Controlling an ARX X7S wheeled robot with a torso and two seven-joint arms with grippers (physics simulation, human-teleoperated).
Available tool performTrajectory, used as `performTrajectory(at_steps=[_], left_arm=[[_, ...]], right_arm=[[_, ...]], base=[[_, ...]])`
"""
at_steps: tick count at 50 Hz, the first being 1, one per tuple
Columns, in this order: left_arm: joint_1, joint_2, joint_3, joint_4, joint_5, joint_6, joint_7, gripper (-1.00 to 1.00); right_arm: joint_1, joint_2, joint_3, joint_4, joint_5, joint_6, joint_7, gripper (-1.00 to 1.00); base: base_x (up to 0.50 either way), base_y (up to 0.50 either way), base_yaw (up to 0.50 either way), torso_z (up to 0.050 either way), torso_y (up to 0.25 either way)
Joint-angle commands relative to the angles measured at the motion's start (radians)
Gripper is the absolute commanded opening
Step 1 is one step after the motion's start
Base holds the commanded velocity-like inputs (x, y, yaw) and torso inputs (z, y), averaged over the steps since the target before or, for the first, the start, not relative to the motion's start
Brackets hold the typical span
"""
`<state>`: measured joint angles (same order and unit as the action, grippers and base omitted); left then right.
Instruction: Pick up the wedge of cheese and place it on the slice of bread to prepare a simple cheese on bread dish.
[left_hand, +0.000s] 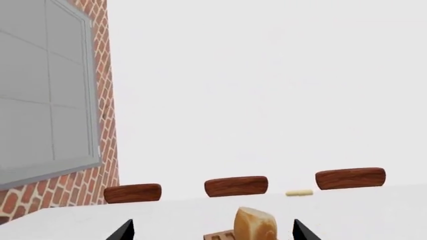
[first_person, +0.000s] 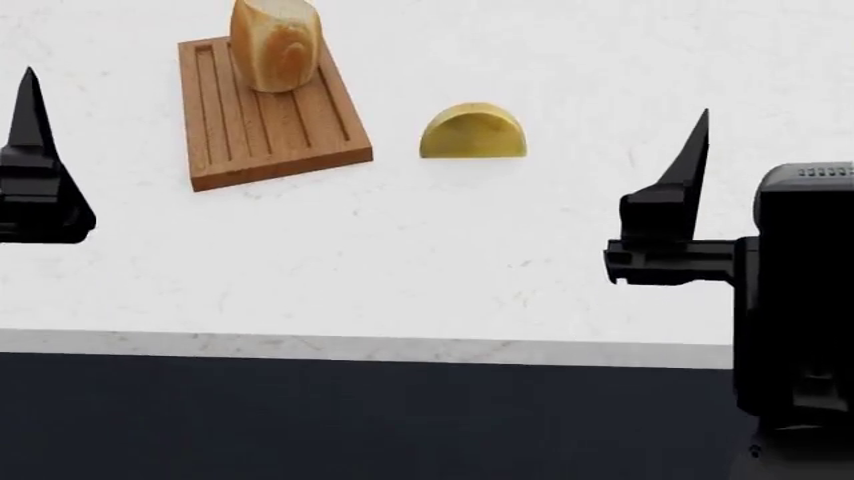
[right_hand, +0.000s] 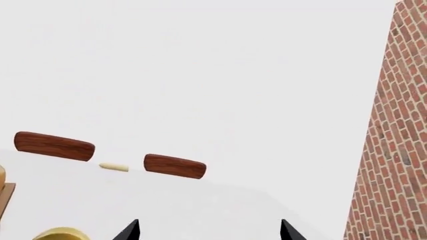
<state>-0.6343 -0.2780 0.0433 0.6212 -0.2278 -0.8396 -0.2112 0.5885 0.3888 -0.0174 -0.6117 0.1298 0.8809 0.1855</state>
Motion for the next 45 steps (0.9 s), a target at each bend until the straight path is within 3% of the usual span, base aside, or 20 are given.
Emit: performTrajectory(at_steps=[1,21,45], left_arm=[[-0.033,0.000,0.004,-0.008,-0.004,-0.015,-0.008,1.00],[-0.045,0.004,-0.011,-0.003,-0.027,-0.025,-0.011,1.00],[-0.051,-0.003,0.004,-0.020,-0.030,-0.012,-0.015,1.00]], right_arm=[[0.083,0.008,-0.015,0.039,0.005,0.025,-0.010,1.00],[0.102,0.023,-0.037,0.016,0.009,0.034,-0.020,1.00],[0.111,0.030,-0.047,0.027,0.010,0.033,-0.017,1.00]], base=[[0.00,0.00,0.00,0.000,0.000],[0.00,0.00,0.00,0.000,0.000],[0.31,0.00,0.00,0.000,0.000]])
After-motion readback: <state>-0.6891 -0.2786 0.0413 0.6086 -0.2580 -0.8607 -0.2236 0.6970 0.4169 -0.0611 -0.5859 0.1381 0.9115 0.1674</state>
